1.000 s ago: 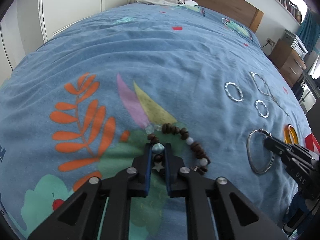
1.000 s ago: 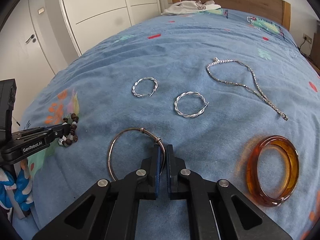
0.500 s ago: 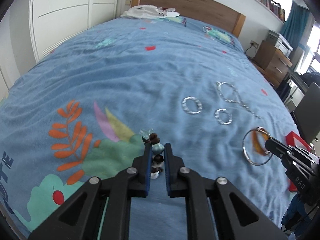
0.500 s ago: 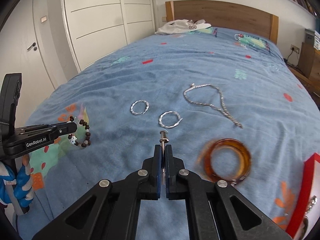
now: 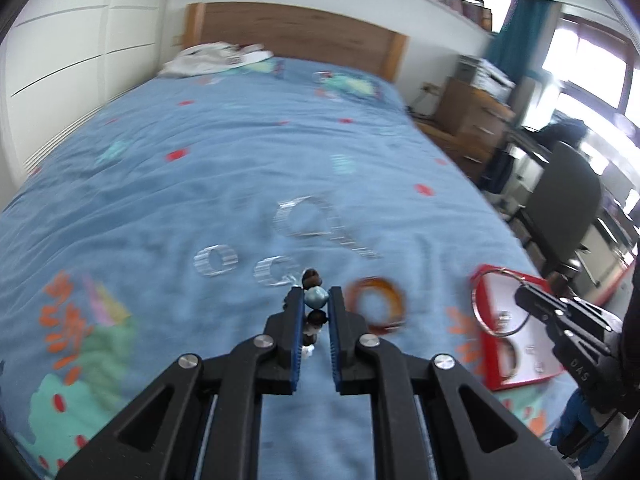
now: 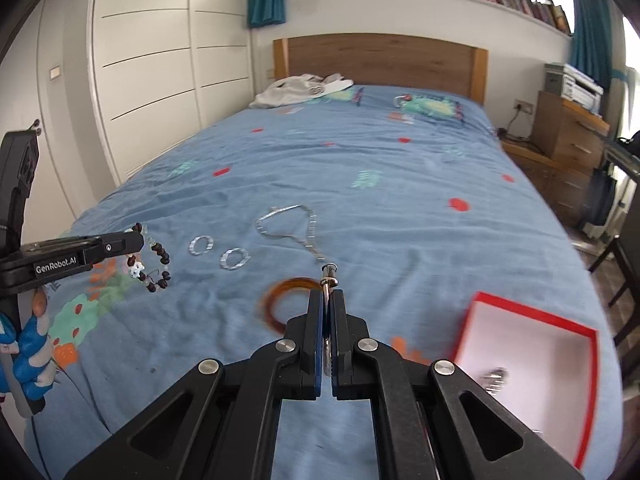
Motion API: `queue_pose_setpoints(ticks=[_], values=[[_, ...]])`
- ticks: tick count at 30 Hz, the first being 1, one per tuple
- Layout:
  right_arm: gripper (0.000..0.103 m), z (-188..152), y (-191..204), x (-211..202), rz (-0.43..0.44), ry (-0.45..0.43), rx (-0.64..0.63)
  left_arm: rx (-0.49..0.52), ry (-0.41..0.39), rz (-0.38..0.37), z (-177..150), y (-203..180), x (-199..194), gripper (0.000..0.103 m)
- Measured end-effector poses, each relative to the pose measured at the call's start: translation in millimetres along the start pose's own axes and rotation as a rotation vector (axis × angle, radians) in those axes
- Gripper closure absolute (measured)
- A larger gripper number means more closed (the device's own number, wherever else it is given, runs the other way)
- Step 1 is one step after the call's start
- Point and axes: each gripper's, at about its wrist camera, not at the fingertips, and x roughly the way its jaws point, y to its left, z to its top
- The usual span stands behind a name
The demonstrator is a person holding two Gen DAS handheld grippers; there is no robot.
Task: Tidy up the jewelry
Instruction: 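Carry the beaded bracelet and silver bangle with both tools into the red box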
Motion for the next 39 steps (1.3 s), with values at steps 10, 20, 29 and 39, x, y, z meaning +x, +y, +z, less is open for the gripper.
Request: queue_pose_setpoints(ticks=[10,20,29,39], values=[[0.100,-19.6,-118.4,-40.3,-0.159,0.026,0.085,0.179,0.056,-0.250,19.5,-174.6,43.2,0.093],[0.100,-52.8,-189.5,-13.5,-0.181,0.092,0.182,0.291,0.174,-0.356,-0.3,-281.9,124.5,0.092],[0.100,-67.6,-224.7,12.9,-0.186,0.137,0.229,0.318,0.279,-0.250,-31.8,-280.9,194.2,0.092],[0.098,-81.8,-241.8,40.0,-0.229,0.248,0.250,0.321,0.295,-0.205,-50.9,-272.3,218.5,0.092]])
